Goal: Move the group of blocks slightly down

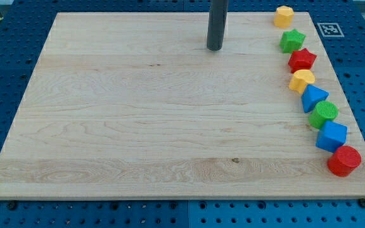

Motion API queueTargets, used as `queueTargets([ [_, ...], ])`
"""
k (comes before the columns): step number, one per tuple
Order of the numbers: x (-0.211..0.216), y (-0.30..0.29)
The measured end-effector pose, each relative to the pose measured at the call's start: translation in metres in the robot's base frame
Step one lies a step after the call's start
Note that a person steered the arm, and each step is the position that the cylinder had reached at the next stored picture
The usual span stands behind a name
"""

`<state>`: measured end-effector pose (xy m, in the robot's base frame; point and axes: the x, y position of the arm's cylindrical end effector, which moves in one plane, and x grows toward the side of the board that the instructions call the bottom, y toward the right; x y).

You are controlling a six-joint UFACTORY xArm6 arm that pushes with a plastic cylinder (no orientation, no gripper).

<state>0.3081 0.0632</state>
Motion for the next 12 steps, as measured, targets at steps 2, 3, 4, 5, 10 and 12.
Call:
queueTargets([
  [2,-0.014,0.0],
  [3,-0.016,0.0],
  [4,-0.034,0.023],
  [5,-0.046,0.065],
  [10,0.012,0.217],
  [12,0.125,0.22],
])
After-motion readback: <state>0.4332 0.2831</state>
